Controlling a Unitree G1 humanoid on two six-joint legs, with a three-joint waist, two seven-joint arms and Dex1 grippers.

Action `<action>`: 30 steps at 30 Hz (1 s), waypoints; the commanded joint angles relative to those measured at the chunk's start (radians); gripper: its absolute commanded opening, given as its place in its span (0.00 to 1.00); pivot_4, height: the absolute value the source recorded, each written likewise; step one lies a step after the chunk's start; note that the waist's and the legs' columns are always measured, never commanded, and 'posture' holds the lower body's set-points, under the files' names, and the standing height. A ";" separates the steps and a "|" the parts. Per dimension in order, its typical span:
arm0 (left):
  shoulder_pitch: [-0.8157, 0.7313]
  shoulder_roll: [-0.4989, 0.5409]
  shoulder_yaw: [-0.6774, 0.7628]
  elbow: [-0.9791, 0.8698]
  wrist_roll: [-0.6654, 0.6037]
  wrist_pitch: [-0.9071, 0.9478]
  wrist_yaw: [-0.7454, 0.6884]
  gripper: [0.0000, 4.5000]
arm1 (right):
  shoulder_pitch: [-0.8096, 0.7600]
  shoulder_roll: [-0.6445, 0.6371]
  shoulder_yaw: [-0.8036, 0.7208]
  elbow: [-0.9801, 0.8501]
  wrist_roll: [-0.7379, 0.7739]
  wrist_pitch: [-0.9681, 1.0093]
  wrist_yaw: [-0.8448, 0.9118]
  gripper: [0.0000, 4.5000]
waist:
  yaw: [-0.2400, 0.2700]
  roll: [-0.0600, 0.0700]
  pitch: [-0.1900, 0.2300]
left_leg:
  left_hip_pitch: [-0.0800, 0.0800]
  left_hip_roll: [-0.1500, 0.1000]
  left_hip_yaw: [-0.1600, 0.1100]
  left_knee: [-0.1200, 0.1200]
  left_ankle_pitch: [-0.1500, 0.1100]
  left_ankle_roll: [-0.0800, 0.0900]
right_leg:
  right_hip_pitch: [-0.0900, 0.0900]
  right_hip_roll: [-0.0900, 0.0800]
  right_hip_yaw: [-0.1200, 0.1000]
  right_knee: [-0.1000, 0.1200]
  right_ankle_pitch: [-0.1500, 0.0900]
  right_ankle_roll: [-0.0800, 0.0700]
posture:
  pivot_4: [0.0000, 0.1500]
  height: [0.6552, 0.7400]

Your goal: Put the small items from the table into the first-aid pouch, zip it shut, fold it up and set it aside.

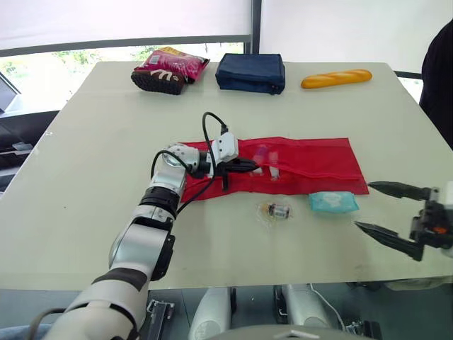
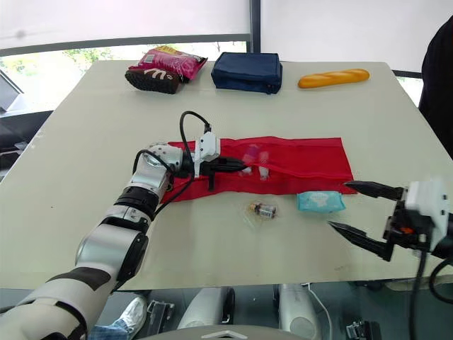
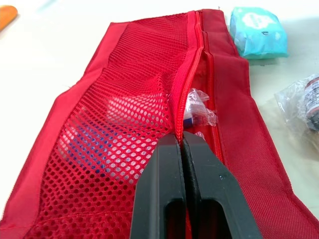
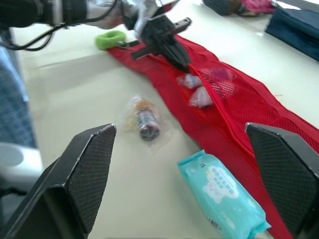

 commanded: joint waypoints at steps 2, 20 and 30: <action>-0.006 0.012 0.006 -0.025 -0.006 -0.021 -0.006 0.00 | -0.001 -0.053 -0.058 0.031 0.040 -0.027 0.072 0.98 | 0.001 0.000 0.000 | 0.000 0.000 0.000 0.000 0.000 0.000 | 0.000 0.000 0.000 0.000 0.000 0.000 | 1.00 1.00; -0.007 0.020 0.004 -0.036 -0.007 -0.014 -0.014 0.00 | 0.007 -0.084 -0.101 0.140 0.003 -0.092 0.113 0.98 | 0.014 0.000 0.000 | 0.000 0.000 0.000 0.000 0.000 0.000 | 0.000 0.000 0.000 0.000 0.000 0.000 | 1.00 1.00; -0.005 0.018 0.004 -0.036 -0.007 -0.014 -0.013 0.00 | 0.033 -0.087 -0.091 0.146 -0.019 -0.109 0.115 0.98 | 0.014 0.000 0.000 | 0.000 0.000 0.000 0.000 0.000 0.000 | 0.000 0.000 0.000 0.000 0.000 0.000 | 1.00 1.00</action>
